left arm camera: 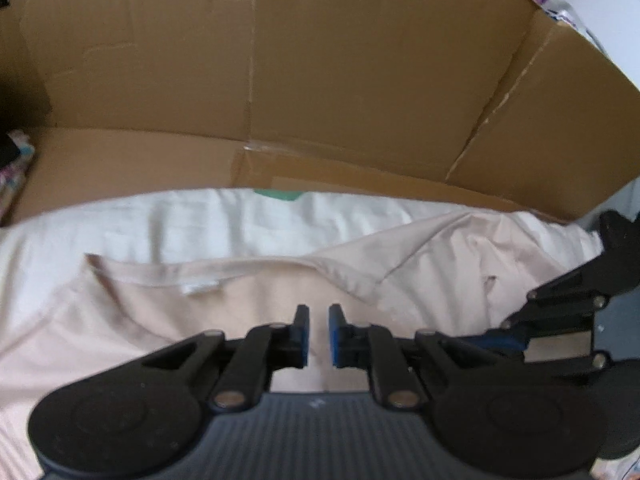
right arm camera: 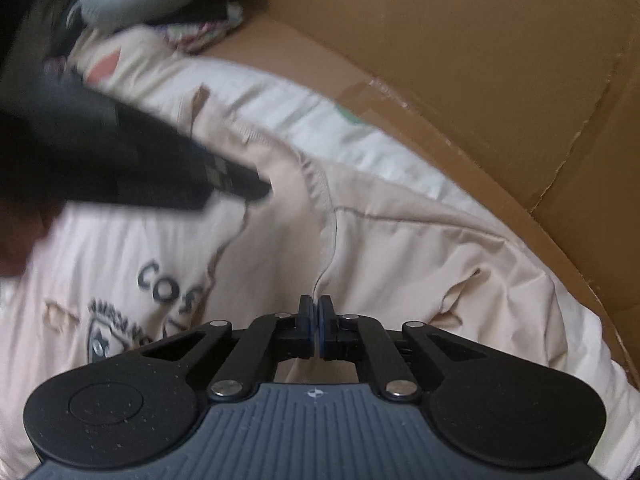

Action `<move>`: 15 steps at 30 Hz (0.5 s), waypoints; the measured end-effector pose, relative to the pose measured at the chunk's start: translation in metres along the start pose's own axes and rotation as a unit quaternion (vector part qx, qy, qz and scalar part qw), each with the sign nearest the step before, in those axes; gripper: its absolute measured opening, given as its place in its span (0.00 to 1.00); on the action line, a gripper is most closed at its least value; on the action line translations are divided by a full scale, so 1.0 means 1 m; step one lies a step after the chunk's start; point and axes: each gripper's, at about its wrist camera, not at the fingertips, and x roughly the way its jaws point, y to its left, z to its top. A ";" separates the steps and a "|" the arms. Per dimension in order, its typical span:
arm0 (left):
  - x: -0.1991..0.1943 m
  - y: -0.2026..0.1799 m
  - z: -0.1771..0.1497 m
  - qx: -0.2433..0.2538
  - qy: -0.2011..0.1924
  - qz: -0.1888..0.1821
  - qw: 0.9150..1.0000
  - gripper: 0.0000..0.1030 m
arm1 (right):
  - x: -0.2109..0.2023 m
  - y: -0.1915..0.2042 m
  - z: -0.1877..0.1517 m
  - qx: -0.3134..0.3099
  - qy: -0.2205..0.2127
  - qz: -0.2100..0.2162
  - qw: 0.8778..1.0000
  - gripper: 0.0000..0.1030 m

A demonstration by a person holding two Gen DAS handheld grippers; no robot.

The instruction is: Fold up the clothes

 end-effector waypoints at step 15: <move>0.026 -0.005 -0.007 -0.102 -0.034 -0.036 0.994 0.25 | -0.009 -0.034 0.003 0.078 -0.037 0.050 0.995 0.00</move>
